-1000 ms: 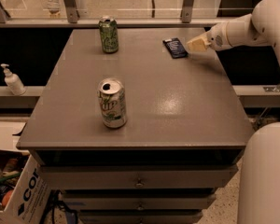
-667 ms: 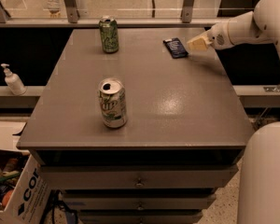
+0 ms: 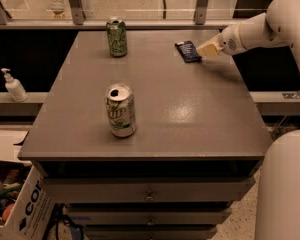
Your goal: Move rxbar blueberry near 7up can
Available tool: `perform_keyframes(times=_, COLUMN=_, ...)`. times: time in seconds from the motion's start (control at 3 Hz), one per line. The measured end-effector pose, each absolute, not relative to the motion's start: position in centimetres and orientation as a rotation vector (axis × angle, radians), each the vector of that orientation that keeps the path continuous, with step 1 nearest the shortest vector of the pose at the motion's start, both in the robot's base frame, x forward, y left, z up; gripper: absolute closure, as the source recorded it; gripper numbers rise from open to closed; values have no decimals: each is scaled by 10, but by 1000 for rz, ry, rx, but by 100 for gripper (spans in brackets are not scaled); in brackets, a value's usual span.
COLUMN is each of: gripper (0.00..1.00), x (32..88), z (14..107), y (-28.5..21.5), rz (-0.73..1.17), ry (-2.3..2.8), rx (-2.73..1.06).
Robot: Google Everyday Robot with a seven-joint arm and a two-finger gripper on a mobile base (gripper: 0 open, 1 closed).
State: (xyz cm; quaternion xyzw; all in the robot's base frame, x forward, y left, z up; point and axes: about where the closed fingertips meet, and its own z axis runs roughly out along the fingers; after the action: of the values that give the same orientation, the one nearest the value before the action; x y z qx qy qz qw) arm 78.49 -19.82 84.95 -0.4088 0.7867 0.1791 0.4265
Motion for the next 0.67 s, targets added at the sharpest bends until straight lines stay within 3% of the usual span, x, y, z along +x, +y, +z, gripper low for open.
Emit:
perform_keyframes(times=0.33, gripper=13, x=785, z=846, y=-197, rz=438, ry=1962, rx=-1030)
perform_keyframes(times=0.67, gripper=0, x=788, z=841, y=-198, rz=430, ry=1966, rx=-1022)
